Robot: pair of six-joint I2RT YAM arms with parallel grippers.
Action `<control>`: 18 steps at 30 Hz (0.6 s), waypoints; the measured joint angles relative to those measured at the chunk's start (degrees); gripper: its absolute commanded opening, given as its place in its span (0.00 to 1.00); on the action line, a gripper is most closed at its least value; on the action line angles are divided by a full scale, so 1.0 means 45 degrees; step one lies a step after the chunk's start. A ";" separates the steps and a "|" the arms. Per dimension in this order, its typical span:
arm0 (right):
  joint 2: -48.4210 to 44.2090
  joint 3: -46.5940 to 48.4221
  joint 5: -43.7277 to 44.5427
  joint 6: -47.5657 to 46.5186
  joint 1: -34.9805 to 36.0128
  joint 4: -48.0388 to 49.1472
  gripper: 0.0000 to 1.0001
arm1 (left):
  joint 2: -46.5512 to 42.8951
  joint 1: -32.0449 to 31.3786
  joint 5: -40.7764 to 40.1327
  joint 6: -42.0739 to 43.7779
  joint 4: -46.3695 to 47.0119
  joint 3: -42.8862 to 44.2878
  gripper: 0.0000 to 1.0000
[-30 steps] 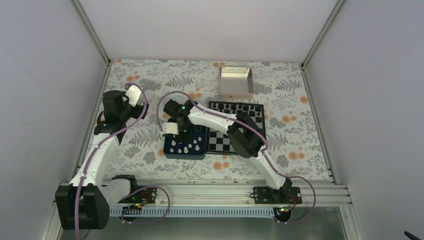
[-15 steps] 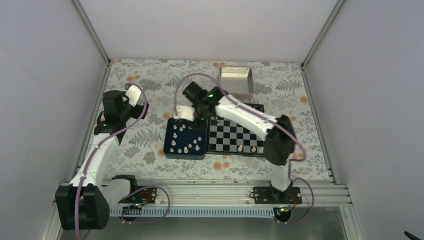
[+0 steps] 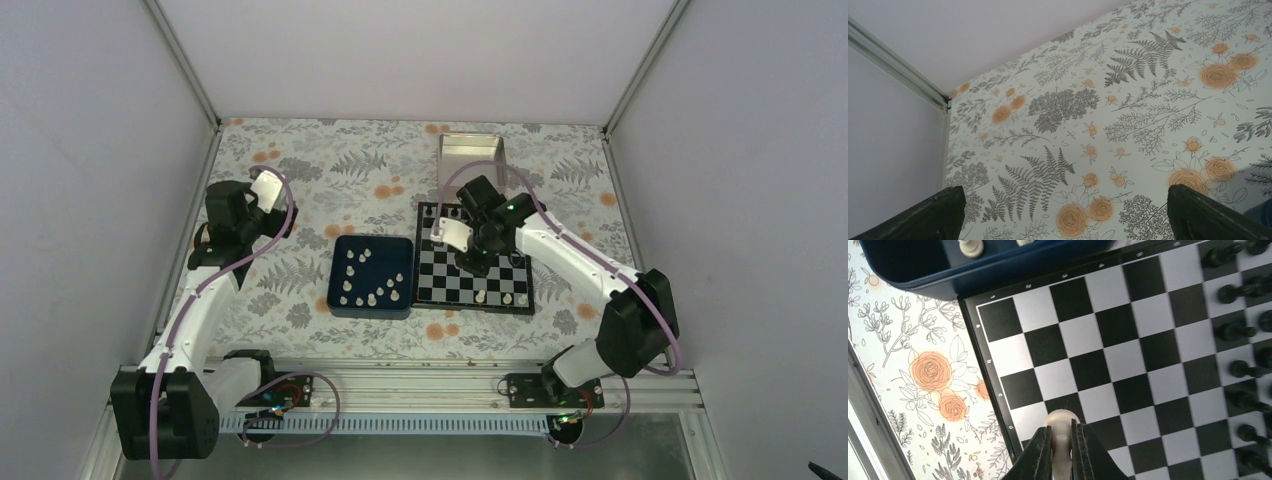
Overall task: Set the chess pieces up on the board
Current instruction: Place the chess piece on the chessboard.
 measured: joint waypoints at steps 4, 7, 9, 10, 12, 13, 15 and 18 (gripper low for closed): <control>0.0180 -0.0403 -0.0034 0.0000 0.0204 0.0199 0.04 | 0.0015 0.0000 0.0000 -0.0005 0.0005 0.0005 1.00; 0.0544 -0.0398 -0.0039 0.0010 0.0699 0.0466 0.04 | 0.0044 0.0000 -0.0005 -0.0005 0.0005 0.0000 1.00; 0.0976 -0.0384 -0.0073 0.0019 0.1137 0.0627 0.04 | 0.0078 0.0000 -0.0010 -0.0005 0.0005 0.0005 1.00; 0.1239 -0.0369 -0.0078 0.0029 0.1336 0.0695 0.04 | 0.0087 0.0000 -0.0015 -0.0005 0.0005 0.0000 1.00; 0.1719 -0.0364 -0.0078 0.0039 0.1613 0.0821 0.04 | 0.0107 0.0005 -0.0024 -0.0005 0.0010 0.0000 1.00; 0.1972 -0.0364 -0.0078 0.0039 0.1758 0.0899 0.04 | 0.0107 0.0000 -0.0053 -0.0005 0.0005 0.0000 1.00; 0.2370 -0.0364 -0.0083 0.0039 0.1957 0.1025 0.05 | 0.0107 0.0000 -0.0087 -0.0005 0.0010 -0.0010 1.00; 0.2769 -0.0369 -0.0083 0.0044 0.2084 0.1190 0.04 | 0.0112 0.0000 -0.0112 -0.0005 0.0005 -0.0063 1.00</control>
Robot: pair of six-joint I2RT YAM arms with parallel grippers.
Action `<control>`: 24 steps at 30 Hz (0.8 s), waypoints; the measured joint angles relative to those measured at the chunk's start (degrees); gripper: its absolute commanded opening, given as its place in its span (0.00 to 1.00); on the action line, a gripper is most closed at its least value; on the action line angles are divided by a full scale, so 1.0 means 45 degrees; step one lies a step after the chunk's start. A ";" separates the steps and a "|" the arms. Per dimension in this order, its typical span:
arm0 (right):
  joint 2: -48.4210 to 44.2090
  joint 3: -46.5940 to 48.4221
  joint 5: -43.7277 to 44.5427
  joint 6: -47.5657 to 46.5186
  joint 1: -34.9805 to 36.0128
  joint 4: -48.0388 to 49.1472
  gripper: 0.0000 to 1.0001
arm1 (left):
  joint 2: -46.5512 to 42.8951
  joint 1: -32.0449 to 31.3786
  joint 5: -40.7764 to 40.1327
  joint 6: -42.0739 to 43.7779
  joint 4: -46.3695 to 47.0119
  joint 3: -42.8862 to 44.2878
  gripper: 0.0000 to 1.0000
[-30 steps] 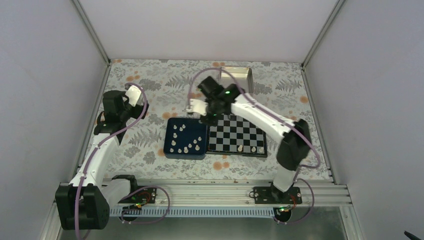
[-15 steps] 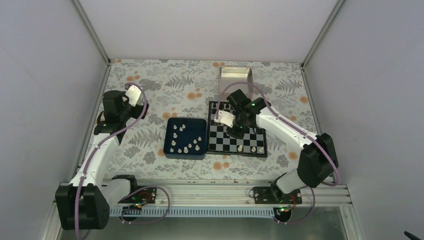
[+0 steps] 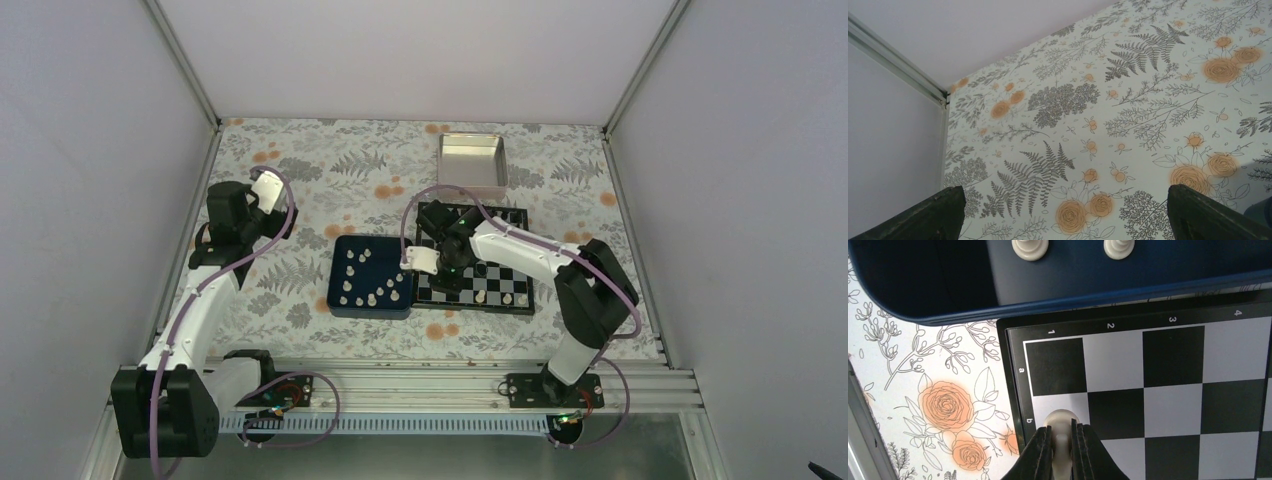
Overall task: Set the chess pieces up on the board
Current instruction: Place the chess piece on the chessboard.
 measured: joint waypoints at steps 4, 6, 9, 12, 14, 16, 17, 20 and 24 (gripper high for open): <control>0.0102 -0.0015 0.0010 0.0005 0.0024 0.0180 0.05 | 0.0000 0.0000 0.0000 0.0000 0.0000 -0.0015 1.00; 0.0117 -0.0058 0.0015 0.0005 0.0024 0.0262 0.05 | 0.0010 0.0000 0.0005 0.0000 0.0000 -0.0015 1.00; 0.0194 -0.0117 0.0034 0.0005 0.0024 0.0340 0.05 | 0.0024 0.0000 0.0005 0.0000 -0.0005 -0.0015 1.00; 0.0355 -0.0141 0.0068 0.0010 0.0024 0.0393 0.05 | 0.0024 0.0000 0.0005 0.0000 0.0000 -0.0015 1.00; 0.0413 -0.0180 0.0097 0.0010 0.0024 0.0393 0.05 | 0.0024 0.0000 0.0005 0.0000 0.0000 -0.0015 1.00; 0.0432 -0.0228 0.0121 0.0010 0.0024 0.0389 0.05 | 0.0024 0.0000 0.0005 0.0000 -0.0005 -0.0015 1.00; 0.0437 -0.0253 0.0126 0.0010 0.0024 0.0384 0.05 | 0.0029 0.0000 0.0005 0.0000 0.0000 -0.0015 1.00; 0.0437 -0.0272 0.0131 0.0010 0.0024 0.0355 0.05 | 0.0034 0.0005 0.0010 0.0000 -0.0005 -0.0015 1.00; 0.0447 -0.0296 0.0126 0.0010 0.0024 0.0350 0.05 | 0.0034 0.0000 0.0010 0.0000 0.0000 -0.0015 1.00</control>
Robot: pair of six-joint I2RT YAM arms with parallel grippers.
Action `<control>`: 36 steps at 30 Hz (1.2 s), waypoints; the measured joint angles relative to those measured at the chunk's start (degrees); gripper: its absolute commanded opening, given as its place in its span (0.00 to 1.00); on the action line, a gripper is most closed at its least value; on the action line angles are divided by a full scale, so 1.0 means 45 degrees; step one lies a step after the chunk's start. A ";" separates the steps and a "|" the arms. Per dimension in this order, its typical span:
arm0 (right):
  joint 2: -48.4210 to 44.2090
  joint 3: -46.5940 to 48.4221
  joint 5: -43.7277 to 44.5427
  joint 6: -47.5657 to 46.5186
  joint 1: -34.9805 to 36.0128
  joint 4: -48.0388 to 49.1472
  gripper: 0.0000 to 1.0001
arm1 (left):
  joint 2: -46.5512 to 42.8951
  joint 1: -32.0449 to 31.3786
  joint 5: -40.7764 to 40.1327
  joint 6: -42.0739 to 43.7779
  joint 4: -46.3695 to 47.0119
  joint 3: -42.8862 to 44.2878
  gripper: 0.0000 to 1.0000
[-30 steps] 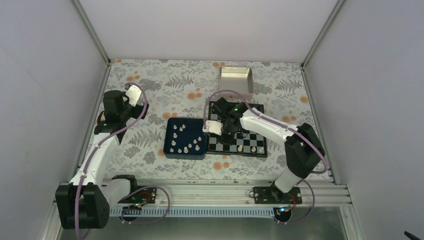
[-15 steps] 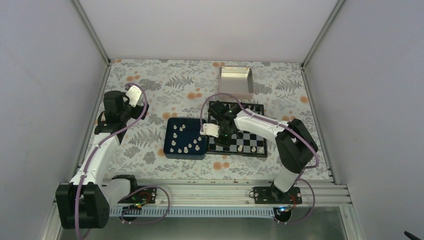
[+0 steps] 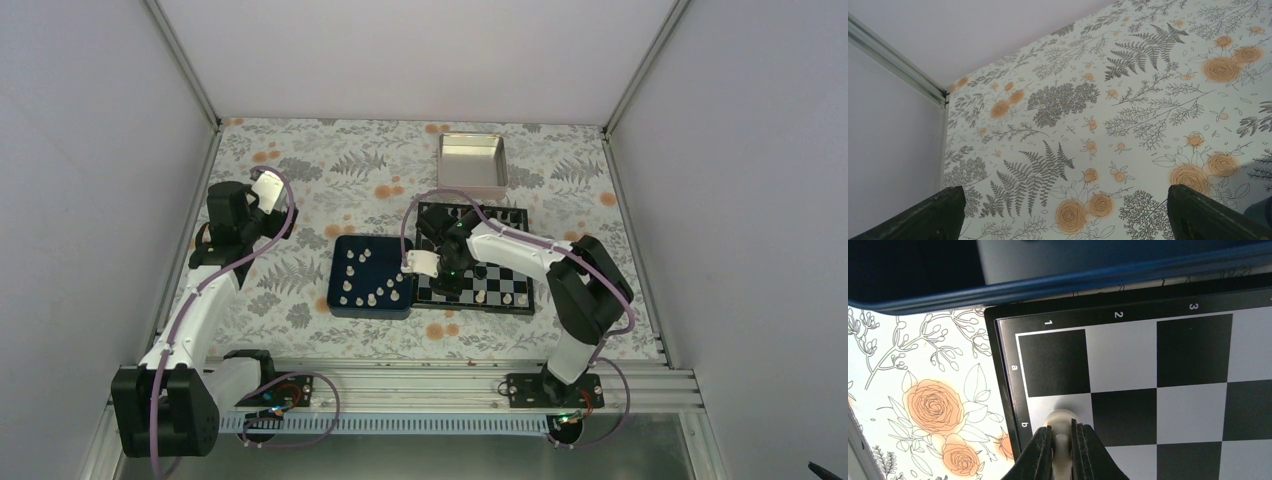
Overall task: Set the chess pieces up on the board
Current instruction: Place the chess piece on the chessboard, then pick up the chess piece from the storage box.
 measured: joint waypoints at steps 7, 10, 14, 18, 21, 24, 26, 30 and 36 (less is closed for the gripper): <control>0.0068 -0.0204 -0.0005 0.0000 0.0000 0.0083 0.06 | 0.0097 0.0000 -0.0005 -0.0005 0.0000 0.0000 1.00; 0.0083 -0.0272 -0.0005 0.0005 0.0000 0.0117 0.08 | 0.0107 0.0000 0.0000 -0.0005 0.0000 0.0000 1.00; 0.0083 -0.0311 -0.0015 0.0063 0.0000 0.0223 0.17 | 0.0107 0.0000 -0.0005 0.0000 0.0000 0.0000 1.00; 0.0083 -0.0403 0.0000 0.0175 0.0000 0.0282 0.30 | 0.0107 0.0000 -0.0005 0.0000 0.0000 0.0000 1.00; 0.0078 -0.0374 -0.0005 0.0233 0.0000 0.0228 0.35 | 0.0107 0.0000 0.0000 0.0000 0.0000 0.0000 1.00; 0.0024 -0.0019 0.0058 0.0228 0.0000 -0.0175 0.37 | 0.0107 0.0000 -0.0005 -0.0005 0.0000 0.0000 1.00; -0.0024 0.0539 0.0068 0.0228 0.0005 -0.0520 0.39 | 0.0107 0.0000 -0.0005 -0.0010 0.0000 0.0000 1.00; -0.0024 0.2453 0.0131 0.0204 0.0185 -0.1073 0.39 | 0.0107 0.0000 -0.0005 -0.0029 0.0005 0.0000 1.00; 0.1200 0.5867 0.0151 0.0155 0.1112 -0.1545 0.37 | 0.0107 0.0000 -0.0015 -0.0092 0.0044 -0.0126 1.00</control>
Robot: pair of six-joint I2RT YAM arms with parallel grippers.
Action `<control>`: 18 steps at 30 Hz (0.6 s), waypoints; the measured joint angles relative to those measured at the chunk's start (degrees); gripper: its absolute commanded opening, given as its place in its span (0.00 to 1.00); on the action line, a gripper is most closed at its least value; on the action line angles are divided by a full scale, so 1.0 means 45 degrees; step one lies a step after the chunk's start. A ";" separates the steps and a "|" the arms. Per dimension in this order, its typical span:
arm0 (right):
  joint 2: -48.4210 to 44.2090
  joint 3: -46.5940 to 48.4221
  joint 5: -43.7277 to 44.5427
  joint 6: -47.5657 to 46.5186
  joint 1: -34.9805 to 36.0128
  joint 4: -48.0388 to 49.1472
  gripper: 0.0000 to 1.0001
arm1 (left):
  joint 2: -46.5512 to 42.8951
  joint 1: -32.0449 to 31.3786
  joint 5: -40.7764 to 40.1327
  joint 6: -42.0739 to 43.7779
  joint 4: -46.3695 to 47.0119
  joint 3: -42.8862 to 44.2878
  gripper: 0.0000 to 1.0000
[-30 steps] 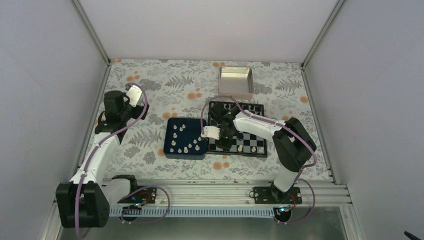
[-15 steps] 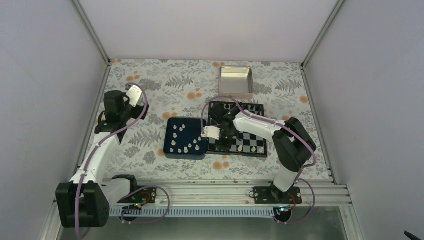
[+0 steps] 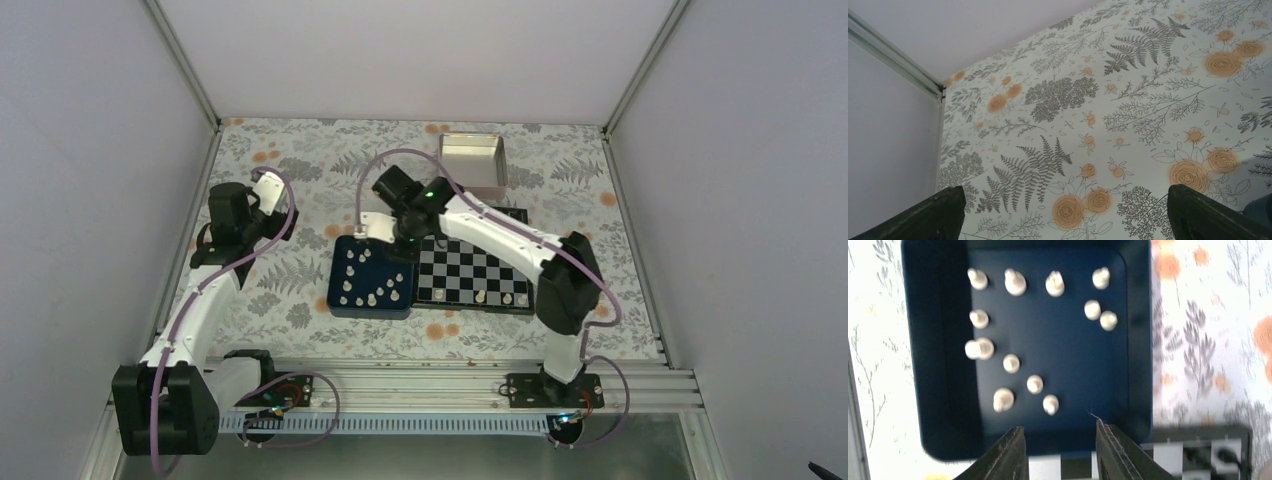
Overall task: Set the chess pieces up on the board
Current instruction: Pick up the chess piece from the storage box.
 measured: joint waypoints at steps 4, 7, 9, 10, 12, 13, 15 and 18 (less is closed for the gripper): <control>0.1545 0.1501 0.0024 -0.0029 0.0748 0.0005 0.36 | -0.0005 0.0000 -0.0097 -0.0053 0.0039 -0.0010 1.00; 0.2637 0.2453 -0.0053 -0.0087 0.1098 -0.0019 0.35 | -0.0015 0.0000 -0.0121 -0.0092 0.0063 -0.0034 1.00; 0.3313 0.3123 -0.0141 -0.0180 0.1297 -0.0024 0.35 | -0.0039 0.0000 -0.0126 -0.0097 0.0083 -0.0087 1.00; 0.3599 0.3405 -0.0180 -0.0228 0.1375 -0.0039 0.35 | -0.0063 0.0005 -0.0126 -0.0097 0.0087 -0.0131 1.00; 0.4056 0.3803 -0.0272 -0.0325 0.1501 -0.0049 0.35 | -0.0068 0.0000 -0.0131 -0.0097 0.0102 -0.0189 1.00; 0.4201 0.3925 -0.0291 -0.0364 0.1549 -0.0058 0.35 | -0.0068 0.0005 -0.0131 -0.0102 0.0097 -0.0204 1.00; 0.4658 0.4352 -0.0374 -0.0452 0.1642 -0.0117 0.34 | -0.0068 0.0000 -0.0131 -0.0102 0.0121 -0.0209 1.00; 0.5129 0.4682 -0.0515 -0.0529 0.1768 -0.0165 0.35 | -0.0087 0.0000 -0.0141 -0.0102 0.0160 -0.0214 1.00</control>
